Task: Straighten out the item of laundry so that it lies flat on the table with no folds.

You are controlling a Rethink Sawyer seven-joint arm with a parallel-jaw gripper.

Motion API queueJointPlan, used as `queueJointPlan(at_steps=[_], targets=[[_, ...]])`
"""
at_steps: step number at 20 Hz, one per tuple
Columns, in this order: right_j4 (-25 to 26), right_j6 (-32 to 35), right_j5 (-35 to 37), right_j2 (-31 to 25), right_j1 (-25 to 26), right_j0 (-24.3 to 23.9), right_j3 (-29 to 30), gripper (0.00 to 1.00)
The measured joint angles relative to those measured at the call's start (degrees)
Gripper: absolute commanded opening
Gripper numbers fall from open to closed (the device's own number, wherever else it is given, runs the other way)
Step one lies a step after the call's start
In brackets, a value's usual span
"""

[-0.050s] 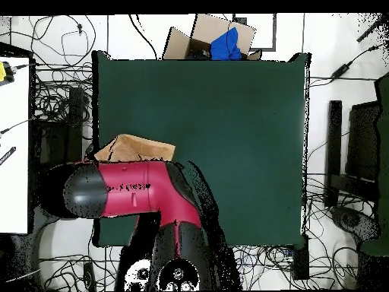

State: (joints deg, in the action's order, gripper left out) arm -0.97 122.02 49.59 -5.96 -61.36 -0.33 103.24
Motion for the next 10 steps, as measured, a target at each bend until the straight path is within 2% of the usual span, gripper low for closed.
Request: queueJointPlan(at_steps=[10], targets=[[-2.29, 0.50, 1.47, -0.01, -0.99, -1.62, -0.76, 0.00]])
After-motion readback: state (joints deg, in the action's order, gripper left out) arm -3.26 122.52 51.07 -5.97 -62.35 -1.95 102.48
